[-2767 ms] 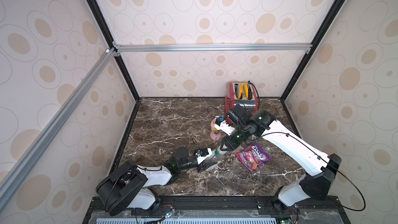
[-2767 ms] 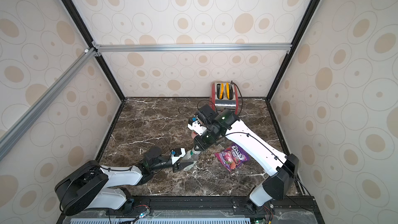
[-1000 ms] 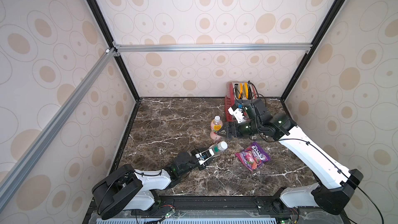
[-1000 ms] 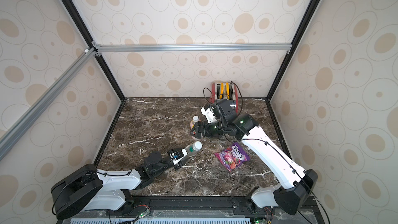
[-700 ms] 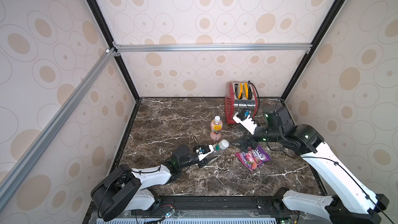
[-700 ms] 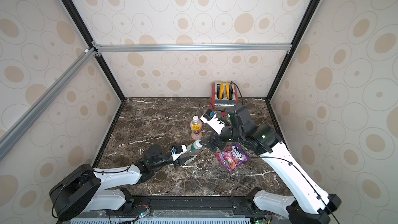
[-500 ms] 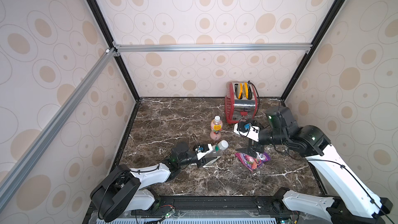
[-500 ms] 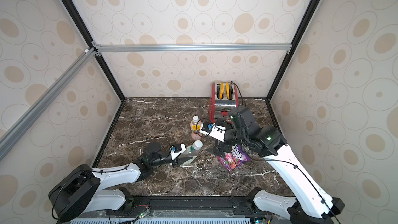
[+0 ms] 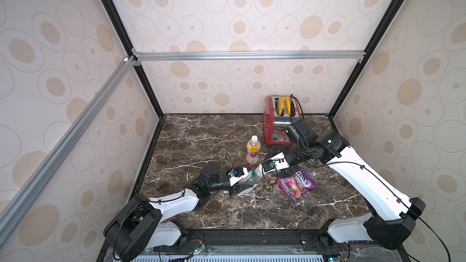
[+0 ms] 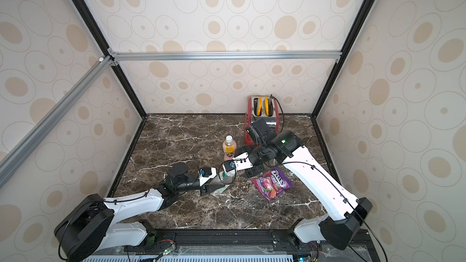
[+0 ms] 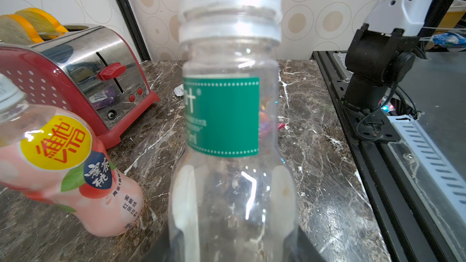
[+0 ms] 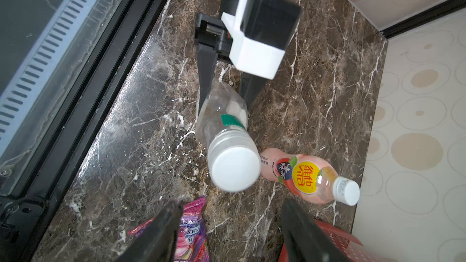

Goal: Screw on the bottle caps
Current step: Screw the bottle cap onto the plastic bottle.

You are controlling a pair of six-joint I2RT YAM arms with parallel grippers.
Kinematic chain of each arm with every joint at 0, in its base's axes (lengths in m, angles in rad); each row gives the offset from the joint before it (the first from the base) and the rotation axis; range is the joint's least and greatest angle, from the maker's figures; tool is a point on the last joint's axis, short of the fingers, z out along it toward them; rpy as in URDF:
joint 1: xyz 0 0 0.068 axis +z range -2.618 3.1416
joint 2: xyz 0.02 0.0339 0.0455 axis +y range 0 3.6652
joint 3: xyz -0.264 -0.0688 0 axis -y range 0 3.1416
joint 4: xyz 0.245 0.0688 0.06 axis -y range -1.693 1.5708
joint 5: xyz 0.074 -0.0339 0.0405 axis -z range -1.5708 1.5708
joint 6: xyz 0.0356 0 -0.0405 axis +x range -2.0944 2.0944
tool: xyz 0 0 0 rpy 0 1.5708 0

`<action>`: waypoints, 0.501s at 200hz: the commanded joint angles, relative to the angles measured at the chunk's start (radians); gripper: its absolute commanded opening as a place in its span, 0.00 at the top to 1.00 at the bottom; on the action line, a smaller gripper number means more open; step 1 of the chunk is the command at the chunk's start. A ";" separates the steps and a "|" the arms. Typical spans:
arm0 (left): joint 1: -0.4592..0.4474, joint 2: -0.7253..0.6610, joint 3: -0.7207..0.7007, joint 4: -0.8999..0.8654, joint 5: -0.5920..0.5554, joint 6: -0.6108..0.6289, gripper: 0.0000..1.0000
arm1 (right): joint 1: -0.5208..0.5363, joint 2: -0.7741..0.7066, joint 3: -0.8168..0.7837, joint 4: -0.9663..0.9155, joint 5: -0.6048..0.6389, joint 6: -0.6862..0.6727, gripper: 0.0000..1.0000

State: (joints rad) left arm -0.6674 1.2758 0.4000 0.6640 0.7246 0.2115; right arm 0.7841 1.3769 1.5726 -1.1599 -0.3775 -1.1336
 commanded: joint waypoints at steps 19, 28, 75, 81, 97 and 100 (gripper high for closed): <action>0.008 -0.015 0.052 -0.024 0.031 0.032 0.52 | 0.036 0.027 0.001 -0.021 0.027 -0.079 0.36; 0.009 -0.015 0.053 -0.026 0.035 0.035 0.52 | 0.039 0.032 -0.004 -0.017 0.028 -0.079 0.36; 0.008 -0.010 0.057 -0.037 0.046 0.045 0.52 | 0.052 0.054 -0.008 -0.010 0.033 -0.084 0.37; 0.007 -0.009 0.056 -0.037 0.046 0.046 0.52 | 0.052 0.055 -0.007 -0.011 0.030 -0.082 0.37; 0.008 -0.010 0.057 -0.037 0.048 0.048 0.52 | 0.056 0.061 -0.010 -0.011 0.029 -0.084 0.38; 0.007 -0.010 0.057 -0.037 0.048 0.049 0.52 | 0.056 0.063 -0.011 -0.011 0.030 -0.084 0.39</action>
State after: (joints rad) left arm -0.6674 1.2758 0.4171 0.6312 0.7479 0.2390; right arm 0.8303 1.4277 1.5715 -1.1595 -0.3416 -1.2110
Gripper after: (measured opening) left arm 0.480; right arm 0.625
